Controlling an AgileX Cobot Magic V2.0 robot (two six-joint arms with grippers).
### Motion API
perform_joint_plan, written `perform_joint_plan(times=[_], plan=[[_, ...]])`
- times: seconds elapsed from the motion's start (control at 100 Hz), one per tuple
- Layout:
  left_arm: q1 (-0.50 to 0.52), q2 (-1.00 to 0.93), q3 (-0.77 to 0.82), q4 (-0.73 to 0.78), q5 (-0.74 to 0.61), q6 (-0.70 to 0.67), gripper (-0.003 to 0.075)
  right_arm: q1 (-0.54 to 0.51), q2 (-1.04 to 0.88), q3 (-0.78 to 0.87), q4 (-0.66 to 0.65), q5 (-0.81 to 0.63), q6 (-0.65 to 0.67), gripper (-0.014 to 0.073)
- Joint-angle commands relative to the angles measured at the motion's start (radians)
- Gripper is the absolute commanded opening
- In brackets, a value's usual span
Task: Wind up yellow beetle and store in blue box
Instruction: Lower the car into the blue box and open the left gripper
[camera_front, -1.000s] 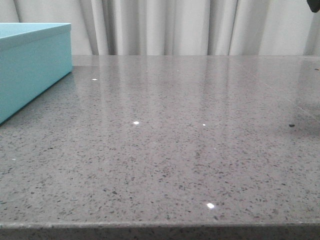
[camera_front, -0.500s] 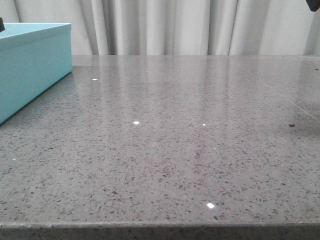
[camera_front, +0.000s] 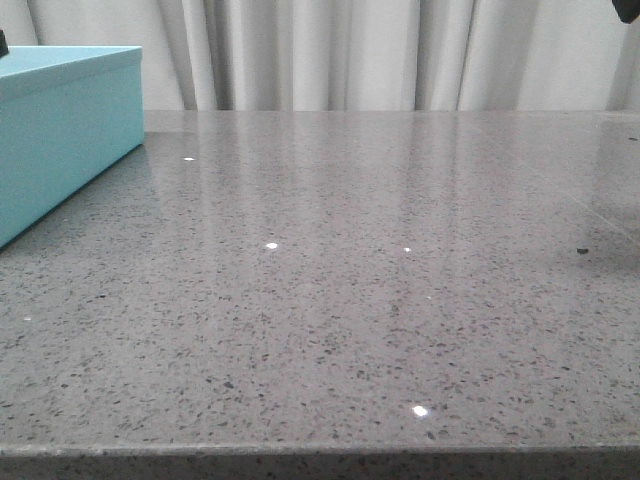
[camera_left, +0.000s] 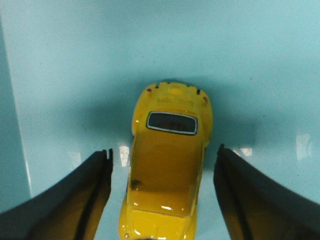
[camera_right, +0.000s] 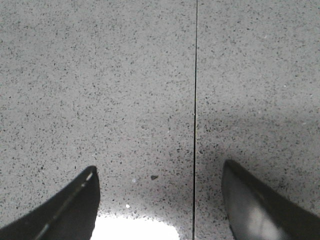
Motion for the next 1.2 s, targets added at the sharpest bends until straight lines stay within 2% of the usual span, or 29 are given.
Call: perform_joint_plan(times=[0.0, 0.09, 0.21, 0.28, 0.36, 0.48, 0.61, 0.85, 1.19], plan=[[0.0, -0.097, -0.036, -0.029, -0.017, 0.055, 0.0382, -0.002, -0.032, -0.019, -0.013, -0.067, -0.008, 0.0517], [0.0, -0.143, -0.036, -0.074, -0.026, 0.091, 0.0309, -0.002, -0.062, -0.014, -0.013, -0.122, -0.008, 0.0517], [0.0, -0.21, -0.036, -0.131, -0.032, 0.124, 0.0162, -0.002, -0.114, -0.014, -0.014, -0.143, -0.008, 0.049], [0.001, -0.252, -0.034, -0.148, -0.032, 0.143, 0.0073, -0.002, -0.147, -0.014, -0.027, -0.133, -0.02, 0.0429], [0.001, -0.3, -0.027, -0.148, -0.03, 0.143, -0.0021, -0.002, -0.193, -0.014, -0.03, -0.121, -0.049, 0.0297], [0.001, -0.386, 0.006, -0.154, -0.041, 0.15, -0.0019, -0.002, -0.262, -0.014, -0.036, -0.099, -0.053, 0.0074], [0.001, -0.497, 0.097, -0.2, -0.098, 0.15, -0.0019, -0.002, -0.338, -0.012, -0.037, -0.089, -0.054, -0.0074], [0.001, -0.734, 0.363, -0.239, -0.264, 0.166, -0.0019, -0.002, -0.458, 0.045, -0.061, -0.085, -0.092, -0.0068], [0.001, -1.092, 0.737, -0.24, -0.466, 0.166, -0.0018, -0.002, -0.647, 0.277, -0.102, -0.168, -0.113, -0.0068]])
